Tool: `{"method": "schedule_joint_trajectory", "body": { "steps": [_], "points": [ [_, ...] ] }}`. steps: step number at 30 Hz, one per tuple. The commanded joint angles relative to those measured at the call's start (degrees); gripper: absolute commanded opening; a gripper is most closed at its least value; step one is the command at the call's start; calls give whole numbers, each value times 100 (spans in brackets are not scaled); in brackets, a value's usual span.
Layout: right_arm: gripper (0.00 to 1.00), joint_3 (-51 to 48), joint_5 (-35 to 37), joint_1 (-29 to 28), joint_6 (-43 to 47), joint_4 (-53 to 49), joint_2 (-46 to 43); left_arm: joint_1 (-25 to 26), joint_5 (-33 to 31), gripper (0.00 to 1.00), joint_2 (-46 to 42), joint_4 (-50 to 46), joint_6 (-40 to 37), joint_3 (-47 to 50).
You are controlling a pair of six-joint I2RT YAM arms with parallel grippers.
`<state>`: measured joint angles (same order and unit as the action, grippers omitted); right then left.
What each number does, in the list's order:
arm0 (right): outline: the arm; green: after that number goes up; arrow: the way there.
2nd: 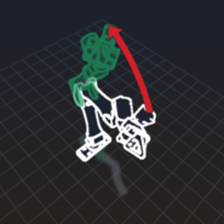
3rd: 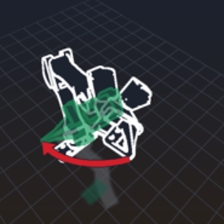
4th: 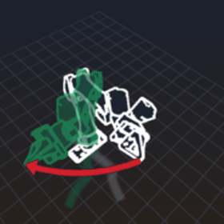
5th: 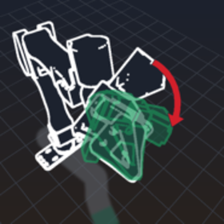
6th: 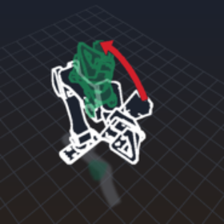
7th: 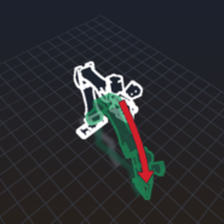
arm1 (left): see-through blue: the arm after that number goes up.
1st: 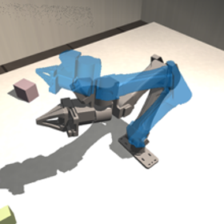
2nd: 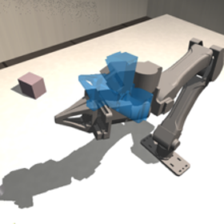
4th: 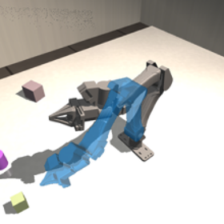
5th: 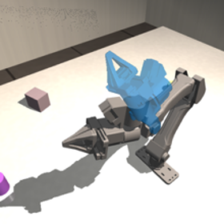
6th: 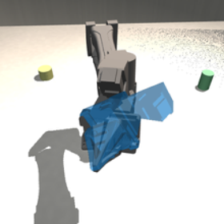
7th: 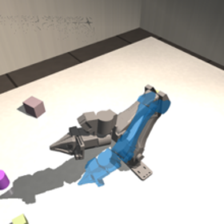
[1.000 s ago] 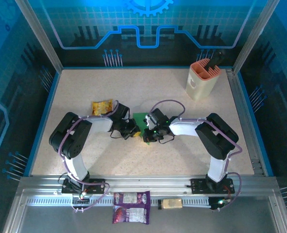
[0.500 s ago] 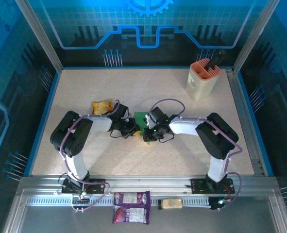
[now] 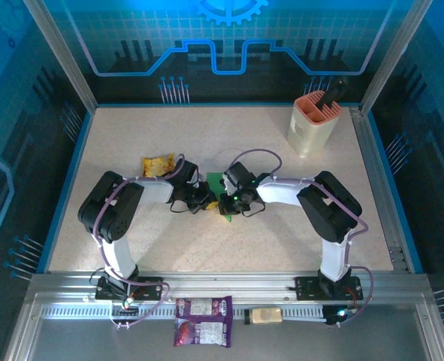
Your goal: Fold a paper plane with a square sheet of paper (pick it up from the middle)
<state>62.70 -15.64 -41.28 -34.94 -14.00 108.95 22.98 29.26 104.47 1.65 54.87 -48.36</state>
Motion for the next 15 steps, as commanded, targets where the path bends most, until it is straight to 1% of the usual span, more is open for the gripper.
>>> {"method": "schedule_joint_trajectory", "body": {
  "steps": [1, 5, 8, 15],
  "points": [
    [2, 131, 39, 50, 31, -157, 117, -75, -457, 3, 308, -426, -190, 46],
    [2, 70, -9, 61, 22, -112, 188, -72, -496, 4, 307, -504, -213, 29],
    [2, -157, -18, 63, 22, -87, 173, -74, -568, 3, 313, -623, -220, 11],
    [2, -1145, -177, 58, 136, 127, -333, -82, -790, 1, 395, -910, -224, -36]
  ]
}}
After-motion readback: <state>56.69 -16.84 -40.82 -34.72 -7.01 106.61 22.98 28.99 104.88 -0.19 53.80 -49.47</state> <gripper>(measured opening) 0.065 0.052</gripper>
